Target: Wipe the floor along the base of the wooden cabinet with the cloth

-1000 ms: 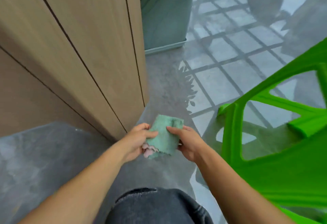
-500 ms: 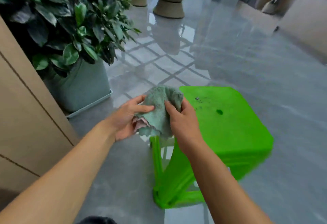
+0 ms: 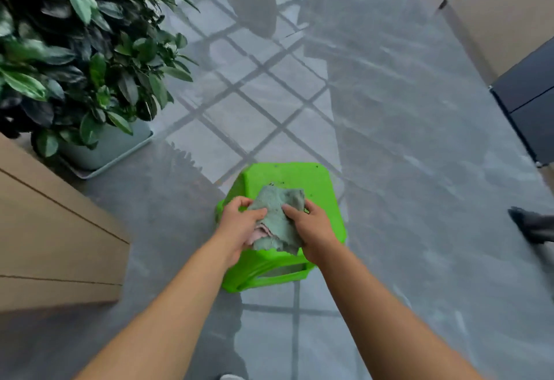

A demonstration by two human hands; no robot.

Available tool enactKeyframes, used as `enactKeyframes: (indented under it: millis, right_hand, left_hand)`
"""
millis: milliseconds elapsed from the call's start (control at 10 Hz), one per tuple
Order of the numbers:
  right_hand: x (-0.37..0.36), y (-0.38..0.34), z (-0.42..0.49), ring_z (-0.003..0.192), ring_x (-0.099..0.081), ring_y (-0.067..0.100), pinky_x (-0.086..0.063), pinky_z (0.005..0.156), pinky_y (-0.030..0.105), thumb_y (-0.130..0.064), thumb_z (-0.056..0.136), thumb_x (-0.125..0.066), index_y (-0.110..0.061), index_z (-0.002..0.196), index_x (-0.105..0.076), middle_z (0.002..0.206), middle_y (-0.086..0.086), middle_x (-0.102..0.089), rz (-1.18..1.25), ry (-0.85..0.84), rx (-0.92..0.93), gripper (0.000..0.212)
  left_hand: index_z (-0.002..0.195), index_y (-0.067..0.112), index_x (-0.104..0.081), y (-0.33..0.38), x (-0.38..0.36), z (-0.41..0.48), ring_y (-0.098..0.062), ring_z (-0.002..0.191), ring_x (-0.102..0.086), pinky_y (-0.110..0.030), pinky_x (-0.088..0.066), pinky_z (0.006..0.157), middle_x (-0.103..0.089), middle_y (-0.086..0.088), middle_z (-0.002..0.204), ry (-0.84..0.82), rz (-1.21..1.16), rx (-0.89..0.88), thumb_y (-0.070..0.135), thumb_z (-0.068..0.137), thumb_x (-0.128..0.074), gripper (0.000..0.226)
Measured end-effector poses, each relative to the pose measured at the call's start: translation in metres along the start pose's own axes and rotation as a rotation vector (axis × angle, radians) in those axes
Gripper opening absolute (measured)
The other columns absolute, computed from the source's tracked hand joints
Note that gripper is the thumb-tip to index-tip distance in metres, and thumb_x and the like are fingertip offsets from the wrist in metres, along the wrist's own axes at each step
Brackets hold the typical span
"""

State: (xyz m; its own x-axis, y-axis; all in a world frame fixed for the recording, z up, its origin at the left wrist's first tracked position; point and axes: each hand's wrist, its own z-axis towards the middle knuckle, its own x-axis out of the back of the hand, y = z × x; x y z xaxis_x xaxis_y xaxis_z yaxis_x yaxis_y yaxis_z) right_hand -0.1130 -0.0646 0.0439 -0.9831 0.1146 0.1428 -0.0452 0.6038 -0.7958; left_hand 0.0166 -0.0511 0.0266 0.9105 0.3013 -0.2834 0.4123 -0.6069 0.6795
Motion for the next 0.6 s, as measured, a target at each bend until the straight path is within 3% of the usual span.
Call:
enactKeyframes:
  millis: [100,200,300,400,500,600]
  right_hand:
    - [0.021,0.022,0.031,0.091,-0.065,0.028,-0.054,0.094,0.049,0.000,0.088,-0.066,-0.006,0.112,-0.066,0.115,0.024,-0.070,-0.020,-0.005,-0.096,0.025]
    - [0.035,0.050,0.071,0.087,-0.064,0.025,-0.055,0.085,0.042,0.002,0.088,-0.063,-0.007,0.113,-0.066,0.108,0.020,-0.071,-0.071,-0.011,-0.116,0.027]
    - [0.045,0.074,0.101,0.088,-0.063,0.023,-0.052,0.077,0.033,0.004,0.087,-0.061,-0.017,0.130,-0.060,0.111,0.014,-0.069,-0.078,-0.068,-0.144,0.048]
    - [0.053,0.085,0.105,0.112,-0.062,0.023,-0.048,0.080,0.031,0.008,0.087,-0.057,-0.023,0.143,-0.048,0.134,0.010,-0.061,-0.059,-0.166,-0.165,0.064]
    - [0.065,0.079,0.091,0.107,-0.058,0.015,-0.048,0.078,0.027,0.007,0.086,-0.054,-0.026,0.143,-0.047,0.138,0.007,-0.056,-0.207,-0.137,-0.053,0.066]
    - [0.090,0.069,0.050,0.093,-0.062,0.023,-0.051,0.087,0.034,-0.006,0.085,-0.056,-0.026,0.139,-0.053,0.133,0.011,-0.063,-0.637,-0.143,0.038,0.058]
  left_hand:
    - [0.108,0.009,-0.048,-0.034,-0.025,0.020,-0.022,0.060,-0.064,-0.027,-0.054,0.042,-0.064,-0.022,0.096,0.110,-0.093,0.049,-0.006,0.091,-0.057,0.024]
    - [0.117,0.015,-0.048,-0.074,-0.042,0.044,-0.025,0.072,-0.062,-0.036,-0.056,0.060,-0.064,-0.020,0.107,0.137,-0.213,0.151,-0.002,0.095,-0.050,0.028]
    - [0.132,0.027,-0.048,-0.104,-0.046,0.063,-0.024,0.077,-0.062,-0.040,-0.052,0.069,-0.067,-0.008,0.103,0.127,-0.165,0.211,0.001,0.094,-0.044,0.046]
    - [0.148,0.034,-0.036,-0.115,-0.045,0.061,-0.027,0.101,-0.061,-0.045,-0.052,0.073,-0.051,0.006,0.129,0.208,-0.203,0.179,-0.004,0.092,-0.040,0.067]
    - [0.152,0.037,-0.029,-0.107,-0.042,0.044,-0.028,0.111,-0.059,-0.042,-0.050,0.075,-0.046,0.015,0.134,0.255,-0.088,0.167,0.004,0.094,-0.045,0.069]
    - [0.147,0.015,-0.039,-0.099,-0.038,0.001,-0.033,0.127,-0.056,-0.041,-0.045,0.100,-0.054,-0.014,0.148,0.396,0.406,0.150,0.025,0.094,-0.057,0.058]
